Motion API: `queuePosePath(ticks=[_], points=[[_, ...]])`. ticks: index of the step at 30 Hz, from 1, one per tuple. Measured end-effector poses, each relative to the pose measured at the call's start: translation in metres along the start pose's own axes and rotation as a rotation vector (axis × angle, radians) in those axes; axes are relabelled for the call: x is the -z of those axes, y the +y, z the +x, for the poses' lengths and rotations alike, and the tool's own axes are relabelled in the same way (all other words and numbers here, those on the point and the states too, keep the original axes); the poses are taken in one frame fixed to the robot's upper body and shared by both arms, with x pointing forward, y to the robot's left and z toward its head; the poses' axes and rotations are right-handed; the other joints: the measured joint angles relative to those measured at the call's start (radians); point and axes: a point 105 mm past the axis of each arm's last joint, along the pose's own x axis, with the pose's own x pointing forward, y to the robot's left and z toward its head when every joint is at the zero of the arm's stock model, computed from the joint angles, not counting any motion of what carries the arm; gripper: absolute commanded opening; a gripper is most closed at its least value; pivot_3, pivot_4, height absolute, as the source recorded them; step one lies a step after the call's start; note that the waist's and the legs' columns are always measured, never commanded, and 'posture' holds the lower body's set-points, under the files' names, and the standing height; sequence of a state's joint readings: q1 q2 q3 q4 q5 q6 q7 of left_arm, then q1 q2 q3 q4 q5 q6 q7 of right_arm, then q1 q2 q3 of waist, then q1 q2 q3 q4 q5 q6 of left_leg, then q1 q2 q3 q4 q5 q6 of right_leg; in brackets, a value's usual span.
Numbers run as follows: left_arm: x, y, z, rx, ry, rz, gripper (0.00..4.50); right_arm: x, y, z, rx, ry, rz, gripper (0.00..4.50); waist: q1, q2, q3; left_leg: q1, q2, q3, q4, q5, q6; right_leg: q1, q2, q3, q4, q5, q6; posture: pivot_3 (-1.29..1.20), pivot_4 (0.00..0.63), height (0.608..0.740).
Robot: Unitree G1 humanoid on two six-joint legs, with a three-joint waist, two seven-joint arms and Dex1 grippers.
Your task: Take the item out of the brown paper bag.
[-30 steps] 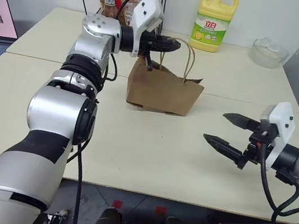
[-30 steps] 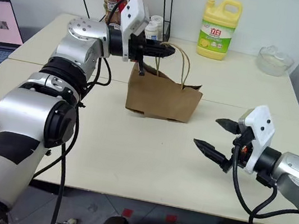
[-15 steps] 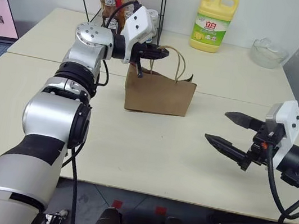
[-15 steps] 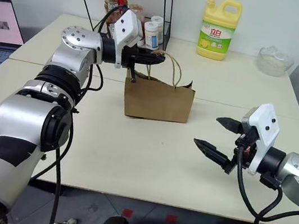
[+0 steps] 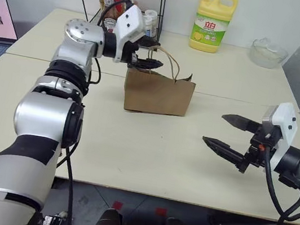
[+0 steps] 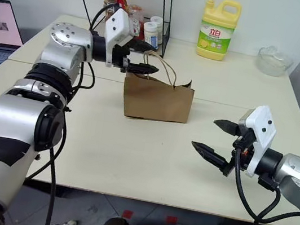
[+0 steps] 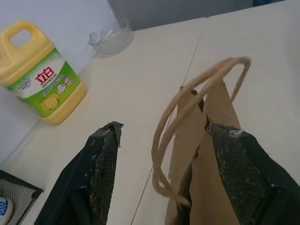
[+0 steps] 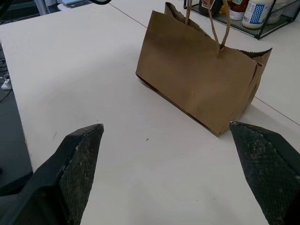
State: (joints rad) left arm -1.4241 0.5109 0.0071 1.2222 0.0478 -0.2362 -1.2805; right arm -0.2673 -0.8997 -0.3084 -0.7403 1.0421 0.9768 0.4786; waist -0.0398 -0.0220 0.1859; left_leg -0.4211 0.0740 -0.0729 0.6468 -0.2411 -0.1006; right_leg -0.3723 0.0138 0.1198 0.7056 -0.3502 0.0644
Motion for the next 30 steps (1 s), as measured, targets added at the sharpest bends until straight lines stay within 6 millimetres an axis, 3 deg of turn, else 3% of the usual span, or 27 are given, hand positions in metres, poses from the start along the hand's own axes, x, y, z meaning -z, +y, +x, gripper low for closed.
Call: queuePosePath(ticks=[5,8,12,16,19,23,30], points=[[0.009,0.003,-0.023,-0.024,0.002,-0.044,3.06,-0.001,0.005,0.006,-0.031,-0.007,-0.007,4.5,-0.005,0.0,0.0,0.001,0.0,0.0,0.0,0.0,0.001,0.0,0.0,0.0,0.002,0.0,0.0,0.0,0.15,0.74],[0.016,0.004,-0.037,-0.052,0.0,-0.086,2.51,0.0,0.008,0.01,-0.054,-0.006,-0.002,4.5,-0.007,0.0,0.0,0.002,0.0,-0.001,0.0,0.001,0.001,0.0,0.0,0.0,0.004,0.0,0.0,0.0,0.15,0.74],[0.019,0.006,-0.05,-0.1,-0.015,-0.113,1.3,-0.001,0.014,0.016,-0.085,-0.022,-0.003,4.5,-0.008,0.0,0.0,0.002,0.0,-0.001,0.001,0.001,0.001,0.0,0.0,-0.001,0.006,0.0,0.0,0.0,0.15,0.74],[0.022,0.023,-0.057,-0.248,0.017,-0.066,0.07,-0.004,0.016,0.022,-0.095,-0.041,-0.021,4.5,-0.008,0.0,0.0,0.002,0.0,-0.002,0.002,0.001,0.001,0.0,0.0,-0.001,0.007,0.0,0.0,0.0,0.15,0.74],[0.037,0.029,-0.053,-0.327,0.098,-0.046,0.03,-0.008,0.017,0.026,-0.103,-0.057,-0.04,4.5,-0.007,0.0,0.0,0.002,0.0,-0.002,0.002,0.001,0.001,0.0,0.0,-0.001,0.007,0.0,0.0,0.0,0.15,0.74],[0.054,0.023,-0.028,-0.318,0.2,-0.024,0.03,-0.01,0.016,0.028,-0.092,-0.07,-0.063,4.5,0.002,0.0,0.0,0.002,-0.002,-0.002,0.002,0.001,0.001,0.0,-0.001,-0.001,0.007,0.0,0.0,0.0,0.15,0.74],[0.049,0.017,0.0,-0.263,0.252,0.009,0.03,-0.008,0.016,0.028,-0.086,-0.063,-0.059,4.5,0.002,0.0,0.0,0.002,-0.002,-0.002,0.001,0.002,0.002,0.0,0.0,-0.001,0.007,0.0,0.0,0.0,0.15,0.74]])
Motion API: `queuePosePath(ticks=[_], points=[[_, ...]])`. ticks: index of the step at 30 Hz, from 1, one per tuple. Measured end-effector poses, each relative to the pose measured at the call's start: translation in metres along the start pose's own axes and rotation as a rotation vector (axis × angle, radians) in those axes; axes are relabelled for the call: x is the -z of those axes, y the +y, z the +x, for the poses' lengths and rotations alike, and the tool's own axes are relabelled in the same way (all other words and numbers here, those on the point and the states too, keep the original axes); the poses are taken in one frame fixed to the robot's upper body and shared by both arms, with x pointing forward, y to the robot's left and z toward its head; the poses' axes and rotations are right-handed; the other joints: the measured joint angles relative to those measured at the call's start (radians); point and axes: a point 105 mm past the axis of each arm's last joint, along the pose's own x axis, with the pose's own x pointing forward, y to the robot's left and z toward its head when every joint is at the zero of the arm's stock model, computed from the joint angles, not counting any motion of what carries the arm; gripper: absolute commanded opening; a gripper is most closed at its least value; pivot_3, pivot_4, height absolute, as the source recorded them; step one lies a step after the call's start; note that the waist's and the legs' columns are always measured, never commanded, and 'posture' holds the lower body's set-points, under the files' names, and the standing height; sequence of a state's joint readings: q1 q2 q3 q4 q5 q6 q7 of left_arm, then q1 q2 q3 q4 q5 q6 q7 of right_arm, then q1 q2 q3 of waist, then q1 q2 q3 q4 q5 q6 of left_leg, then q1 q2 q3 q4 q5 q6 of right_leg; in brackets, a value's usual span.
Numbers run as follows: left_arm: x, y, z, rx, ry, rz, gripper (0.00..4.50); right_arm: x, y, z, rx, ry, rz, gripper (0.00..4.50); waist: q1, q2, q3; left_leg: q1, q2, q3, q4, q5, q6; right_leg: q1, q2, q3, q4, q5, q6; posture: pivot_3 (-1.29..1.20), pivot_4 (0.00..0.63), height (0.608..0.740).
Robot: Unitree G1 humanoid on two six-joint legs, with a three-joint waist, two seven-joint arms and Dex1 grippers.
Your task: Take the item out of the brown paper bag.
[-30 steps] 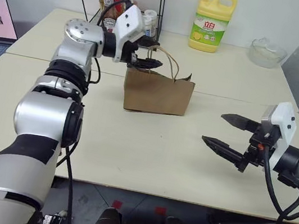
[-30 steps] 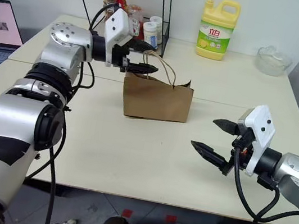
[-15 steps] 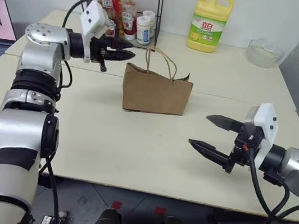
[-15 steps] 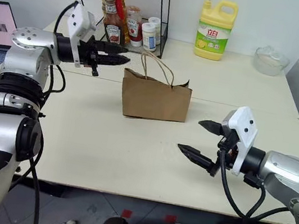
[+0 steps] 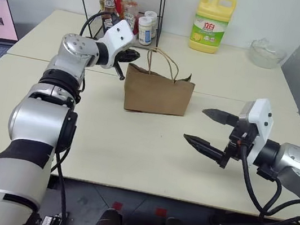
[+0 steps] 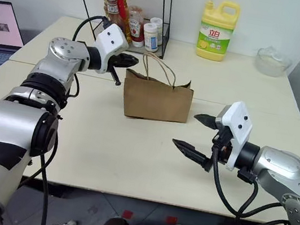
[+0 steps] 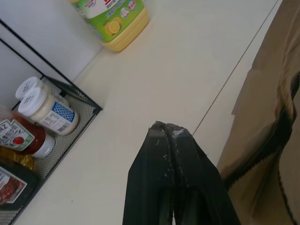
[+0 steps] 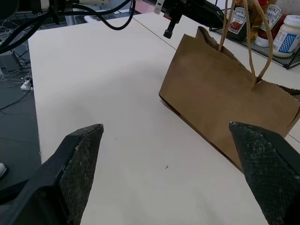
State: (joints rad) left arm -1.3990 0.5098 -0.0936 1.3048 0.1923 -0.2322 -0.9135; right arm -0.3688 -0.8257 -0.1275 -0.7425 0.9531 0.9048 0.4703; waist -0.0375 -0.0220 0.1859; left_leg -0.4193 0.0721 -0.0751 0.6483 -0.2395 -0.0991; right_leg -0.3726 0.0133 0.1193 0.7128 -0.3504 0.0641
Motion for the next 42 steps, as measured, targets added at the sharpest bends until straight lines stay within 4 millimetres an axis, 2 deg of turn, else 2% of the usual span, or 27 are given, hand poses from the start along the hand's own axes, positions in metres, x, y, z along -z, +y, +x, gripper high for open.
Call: queuePosePath(ticks=[4,9,20,23,26,28,32,37,40,42], points=[[-0.002,-0.019,0.002,0.171,0.009,0.011,0.03,0.001,0.001,-0.003,0.009,0.007,0.0,4.5,-0.003,0.0,0.0,0.0,0.0,0.0,-0.001,0.0,0.0,0.0,0.0,0.0,0.0,0.0,0.0,0.0,0.15,0.74],[0.002,-0.038,-0.007,0.378,0.03,0.017,0.03,0.004,0.005,-0.005,-0.01,0.029,0.005,4.5,-0.006,0.0,0.0,0.0,0.0,0.0,-0.001,0.001,0.001,0.0,0.0,0.0,0.0,0.0,0.0,0.0,0.15,0.74],[0.004,-0.074,-0.024,0.684,-0.003,0.008,0.03,0.004,0.01,-0.008,-0.054,0.053,0.007,4.5,-0.012,0.0,0.0,0.0,0.0,0.0,-0.001,0.001,0.001,0.0,0.0,0.0,0.0,0.0,0.0,0.0,0.15,0.74],[0.007,-0.091,-0.032,0.75,0.001,0.02,0.03,0.005,0.011,-0.008,-0.063,0.054,0.013,4.5,-0.017,0.0,0.0,0.0,0.001,-0.001,-0.001,0.001,0.001,0.0,0.0,0.0,0.0,0.0,0.0,0.0,0.15,0.74],[0.018,-0.113,-0.051,0.841,0.043,0.019,0.03,0.005,0.011,-0.009,-0.069,0.058,0.018,4.5,-0.021,0.0,0.0,0.001,0.002,-0.001,-0.001,0.001,0.001,0.0,0.001,0.0,0.0,-0.001,-0.001,0.0,0.15,0.74],[0.018,-0.121,-0.057,0.874,0.045,0.025,0.03,0.005,0.012,-0.009,-0.074,0.057,0.02,4.5,-0.019,0.0,0.0,0.001,0.002,-0.001,-0.001,0.001,0.001,0.001,0.001,-0.001,0.0,-0.001,-0.001,0.0,0.15,0.74],[0.011,-0.125,-0.061,0.886,0.015,0.055,0.03,0.007,0.014,-0.01,-0.086,0.065,0.023,4.5,-0.011,0.0,0.0,0.001,0.002,-0.001,0.0,0.001,0.001,0.001,0.001,-0.001,0.0,-0.001,-0.001,0.0,0.15,0.74],[-0.012,-0.113,-0.065,0.792,-0.11,0.163,0.03,0.016,0.016,-0.012,-0.089,0.093,-0.004,4.5,-0.009,0.0,0.0,0.001,0.002,-0.001,-0.001,0.001,0.001,0.001,0.001,-0.001,0.0,-0.001,-0.002,0.0,0.15,0.74],[-0.019,-0.123,-0.073,0.801,-0.175,0.2,0.6,0.022,0.022,-0.012,-0.1,0.103,-0.028,4.5,-0.01,0.0,0.0,0.002,0.002,-0.001,-0.001,0.001,0.001,0.001,0.001,0.0,0.0,-0.001,-0.002,0.0,0.15,0.74],[-0.01,-0.141,-0.082,0.845,-0.189,0.244,1.2,0.028,0.028,-0.011,-0.123,0.116,-0.037,4.5,-0.014,0.0,0.0,0.002,0.002,-0.001,-0.001,0.001,0.001,0.001,0.001,0.0,0.0,-0.002,-0.003,0.0,0.15,0.74]])
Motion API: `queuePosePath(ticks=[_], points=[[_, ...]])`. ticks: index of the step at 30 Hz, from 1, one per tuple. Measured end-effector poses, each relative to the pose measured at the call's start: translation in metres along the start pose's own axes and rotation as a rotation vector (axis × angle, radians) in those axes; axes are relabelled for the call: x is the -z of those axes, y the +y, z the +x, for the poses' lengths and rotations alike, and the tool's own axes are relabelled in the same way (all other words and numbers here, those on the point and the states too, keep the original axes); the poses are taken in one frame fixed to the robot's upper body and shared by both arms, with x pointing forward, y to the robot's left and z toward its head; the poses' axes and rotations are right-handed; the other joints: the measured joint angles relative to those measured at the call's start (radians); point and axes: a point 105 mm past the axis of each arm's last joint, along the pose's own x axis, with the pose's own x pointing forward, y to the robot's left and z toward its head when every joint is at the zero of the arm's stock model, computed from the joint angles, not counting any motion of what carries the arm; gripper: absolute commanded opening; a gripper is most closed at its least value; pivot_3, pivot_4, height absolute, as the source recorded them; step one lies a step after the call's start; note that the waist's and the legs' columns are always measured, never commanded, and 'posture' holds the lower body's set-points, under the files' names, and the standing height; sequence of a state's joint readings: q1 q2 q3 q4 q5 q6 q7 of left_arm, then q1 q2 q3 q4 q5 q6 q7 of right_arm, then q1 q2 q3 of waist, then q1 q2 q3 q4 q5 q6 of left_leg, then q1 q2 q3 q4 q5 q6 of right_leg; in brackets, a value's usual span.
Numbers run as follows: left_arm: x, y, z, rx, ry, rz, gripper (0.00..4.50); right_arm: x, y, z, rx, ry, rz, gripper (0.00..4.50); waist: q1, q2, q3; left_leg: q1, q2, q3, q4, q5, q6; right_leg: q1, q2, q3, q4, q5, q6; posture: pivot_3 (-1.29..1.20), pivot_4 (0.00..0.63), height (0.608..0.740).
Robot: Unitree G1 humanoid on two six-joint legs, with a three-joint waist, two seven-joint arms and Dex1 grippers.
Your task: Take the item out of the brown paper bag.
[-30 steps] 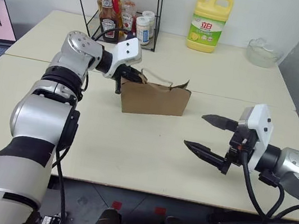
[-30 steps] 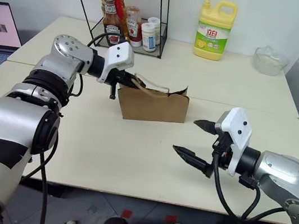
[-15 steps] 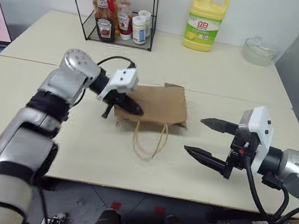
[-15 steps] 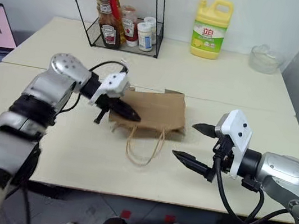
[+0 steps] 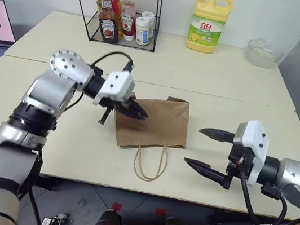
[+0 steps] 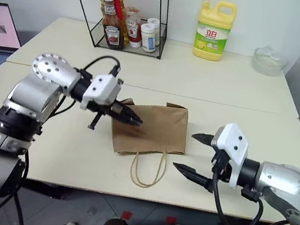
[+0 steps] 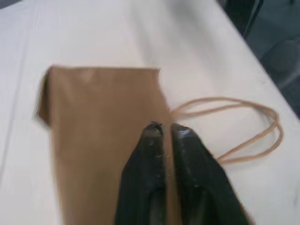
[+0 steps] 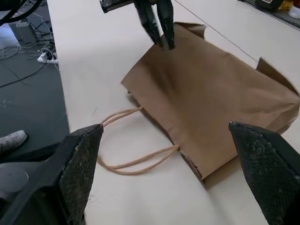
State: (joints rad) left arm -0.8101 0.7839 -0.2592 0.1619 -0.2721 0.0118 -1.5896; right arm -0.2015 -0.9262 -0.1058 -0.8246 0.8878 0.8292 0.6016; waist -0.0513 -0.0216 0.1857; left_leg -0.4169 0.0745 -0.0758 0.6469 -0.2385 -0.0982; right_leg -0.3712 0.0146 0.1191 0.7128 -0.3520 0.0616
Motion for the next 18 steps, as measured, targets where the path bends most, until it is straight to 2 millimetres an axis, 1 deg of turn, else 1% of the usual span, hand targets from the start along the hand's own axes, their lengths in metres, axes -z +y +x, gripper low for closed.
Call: queuePosePath(ticks=[1,3,4,6,9,18], points=[[0.006,-0.012,0.004,0.039,0.012,0.012,1.52,0.004,0.004,0.001,-0.018,0.01,0.005,4.5,-0.002,0.0,0.0,0.0,0.001,0.0,0.0,0.0,0.0,0.0,0.001,0.0,0.0,0.0,0.0,0.0,0.15,0.74],[0.013,-0.025,0.009,0.068,0.024,0.052,2.16,0.006,0.009,0.002,-0.04,0.019,0.004,4.5,0.001,0.0,0.0,0.0,0.001,0.0,0.0,0.0,0.0,0.0,0.001,-0.001,0.001,0.0,0.0,0.0,0.15,0.74],[0.014,-0.029,0.011,0.076,0.031,0.078,2.38,0.005,0.011,0.002,-0.05,0.019,-0.001,4.5,0.003,0.0,0.0,0.0,0.001,0.0,0.0,0.0,0.0,0.0,0.001,-0.001,0.001,0.0,0.0,0.0,0.15,0.74],[0.015,-0.033,0.015,0.088,0.047,0.152,2.38,0.005,0.015,0.001,-0.066,0.023,-0.005,4.5,0.006,0.0,0.0,0.001,0.001,0.0,0.001,0.0,0.0,0.001,0.001,-0.001,0.001,0.0,0.0,0.0,0.15,0.74],[0.013,-0.033,0.024,0.096,0.047,0.234,2.38,0.009,0.018,0.001,-0.081,0.044,0.003,4.5,0.019,0.0,0.0,0.001,-0.001,0.0,0.001,0.0,0.0,0.002,0.0,0.0,0.0,0.0,0.0,0.0,0.15,0.74],[0.017,-0.037,0.054,0.164,0.034,0.373,2.38,0.013,0.021,0.0,-0.088,0.065,0.016,4.5,0.021,0.0,0.0,0.001,-0.001,0.0,0.001,0.0,0.0,0.001,0.0,0.0,0.0,0.0,-0.001,0.0,0.15,0.74]])
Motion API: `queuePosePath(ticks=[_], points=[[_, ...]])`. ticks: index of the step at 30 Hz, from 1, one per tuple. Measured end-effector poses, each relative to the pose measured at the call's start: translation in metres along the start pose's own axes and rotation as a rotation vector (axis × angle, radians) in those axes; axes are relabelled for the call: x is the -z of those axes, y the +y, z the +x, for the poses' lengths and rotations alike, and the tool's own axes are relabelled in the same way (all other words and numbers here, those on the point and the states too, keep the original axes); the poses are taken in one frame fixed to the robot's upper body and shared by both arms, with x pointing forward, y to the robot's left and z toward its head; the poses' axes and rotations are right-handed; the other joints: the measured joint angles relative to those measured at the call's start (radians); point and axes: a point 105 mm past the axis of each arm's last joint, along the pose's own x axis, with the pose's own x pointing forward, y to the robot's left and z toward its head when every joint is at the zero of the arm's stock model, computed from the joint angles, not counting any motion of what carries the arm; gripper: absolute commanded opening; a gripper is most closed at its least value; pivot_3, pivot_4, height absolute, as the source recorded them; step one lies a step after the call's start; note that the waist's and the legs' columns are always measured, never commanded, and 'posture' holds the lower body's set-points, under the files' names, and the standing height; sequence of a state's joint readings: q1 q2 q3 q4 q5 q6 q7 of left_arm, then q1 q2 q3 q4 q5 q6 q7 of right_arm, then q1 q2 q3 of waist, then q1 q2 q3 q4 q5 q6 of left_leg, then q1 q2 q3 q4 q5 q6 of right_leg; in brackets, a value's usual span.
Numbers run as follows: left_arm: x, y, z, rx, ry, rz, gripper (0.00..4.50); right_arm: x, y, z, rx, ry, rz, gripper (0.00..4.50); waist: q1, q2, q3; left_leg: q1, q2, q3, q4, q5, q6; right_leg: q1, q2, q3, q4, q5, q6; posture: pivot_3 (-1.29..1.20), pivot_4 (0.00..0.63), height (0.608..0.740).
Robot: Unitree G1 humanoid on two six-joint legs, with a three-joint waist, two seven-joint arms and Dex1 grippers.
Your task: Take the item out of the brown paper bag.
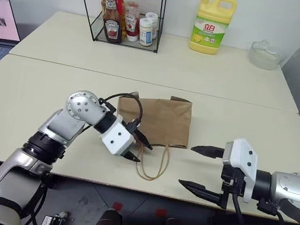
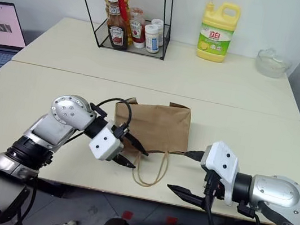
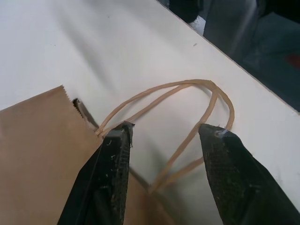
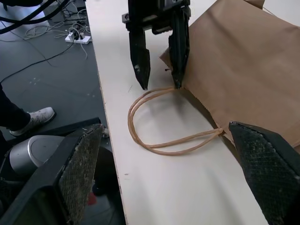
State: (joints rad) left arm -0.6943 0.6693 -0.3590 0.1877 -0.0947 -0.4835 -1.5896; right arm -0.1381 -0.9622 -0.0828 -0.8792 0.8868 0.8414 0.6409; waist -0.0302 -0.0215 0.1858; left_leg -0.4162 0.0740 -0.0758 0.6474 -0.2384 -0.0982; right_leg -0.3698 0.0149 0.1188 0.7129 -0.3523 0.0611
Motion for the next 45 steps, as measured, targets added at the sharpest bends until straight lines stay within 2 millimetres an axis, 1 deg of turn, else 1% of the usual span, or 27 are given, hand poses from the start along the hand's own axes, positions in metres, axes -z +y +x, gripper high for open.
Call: queuePosePath(ticks=[5,11,13,17,21,24,26,29,36,38,41,45], points=[[0.005,-0.001,0.007,0.028,0.017,0.05,2.38,0.001,0.001,0.001,-0.006,0.003,0.003,4.5,-0.001,0.0,0.0,0.0,0.0,0.0,0.0,0.0,0.0,0.0,0.0,0.0,0.0,0.0,0.0,0.0,0.15,0.74],[0.003,-0.006,0.012,0.077,0.003,0.059,2.38,0.002,0.002,0.001,-0.006,0.008,0.009,4.5,-0.001,0.0,0.0,0.0,0.0,0.0,0.0,0.0,0.0,0.0,0.0,0.0,0.0,0.0,0.0,0.0,0.15,0.74],[0.001,-0.006,0.011,0.08,-0.01,0.041,2.38,0.003,0.002,0.001,-0.003,0.011,0.014,4.5,-0.001,0.0,0.0,0.0,0.0,0.0,0.0,0.0,0.0,0.0,0.0,0.0,0.0,0.0,0.0,0.0,0.15,0.74],[-0.002,-0.006,0.0,0.064,-0.022,-0.011,2.38,0.003,0.003,0.001,-0.004,0.012,0.012,4.5,-0.002,0.0,0.0,0.0,0.0,0.0,0.0,0.0,0.0,0.0,0.0,0.0,0.0,0.0,0.0,0.0,0.15,0.74],[0.0,-0.008,-0.003,0.07,-0.008,-0.01,2.38,0.005,0.004,0.001,-0.004,0.014,0.018,4.5,-0.002,0.0,0.0,0.0,0.0,0.0,0.0,0.0,0.0,0.0,0.0,0.0,0.0,0.0,0.0,0.0,0.15,0.74],[-0.001,-0.008,0.002,0.081,-0.011,0.023,2.38,0.005,0.004,0.001,-0.005,0.014,0.018,4.5,-0.001,0.0,0.0,0.0,0.0,0.0,0.0,0.0,0.0,0.0,0.0,0.0,0.0,0.0,0.0,0.0,0.15,0.74],[-0.002,-0.007,0.009,0.085,-0.023,0.042,2.38,0.005,0.004,0.001,-0.007,0.015,0.019,4.5,-0.001,0.0,0.0,0.0,0.0,0.0,0.0,0.0,0.0,0.0,0.0,0.0,0.0,0.0,0.0,0.0,0.15,0.74],[0.0,-0.009,0.017,0.096,-0.023,0.056,2.38,0.006,0.005,0.002,-0.013,0.017,0.023,4.5,-0.001,0.0,0.0,0.0,0.0,0.0,0.0,0.0,0.0,0.0,0.0,0.0,0.0,0.0,0.0,0.0,0.15,0.74],[0.014,-0.019,0.019,0.134,0.018,0.084,2.38,0.006,0.005,0.002,-0.013,0.017,0.023,4.5,-0.001,0.0,0.0,0.0,0.0,0.0,0.0,0.0,0.0,0.0,0.0,0.0,0.0,0.0,0.0,0.0,0.15,0.74],[0.015,-0.019,0.021,0.125,0.017,0.087,2.38,0.006,0.005,0.002,-0.013,0.017,0.023,4.5,-0.001,0.0,0.0,0.0,0.0,0.0,0.0,0.0,0.0,0.0,0.0,0.0,0.0,0.0,0.0,0.0,0.15,0.74],[0.014,-0.014,0.027,0.097,0.004,0.107,1.81,0.006,0.005,0.002,-0.013,0.016,0.022,4.5,-0.001,0.0,0.0,0.0,0.0,0.0,0.0,0.0,0.0,0.0,0.0,0.0,0.0,0.0,0.0,0.0,0.15,0.74],[0.009,-0.006,0.035,0.058,-0.019,0.127,0.5,0.006,0.006,0.003,-0.015,0.017,0.019,4.5,-0.001,0.0,0.0,0.0,0.0,0.0,0.0,0.0,0.0,0.0,0.0,0.0,0.0,0.0,0.0,0.0,0.15,0.74]])
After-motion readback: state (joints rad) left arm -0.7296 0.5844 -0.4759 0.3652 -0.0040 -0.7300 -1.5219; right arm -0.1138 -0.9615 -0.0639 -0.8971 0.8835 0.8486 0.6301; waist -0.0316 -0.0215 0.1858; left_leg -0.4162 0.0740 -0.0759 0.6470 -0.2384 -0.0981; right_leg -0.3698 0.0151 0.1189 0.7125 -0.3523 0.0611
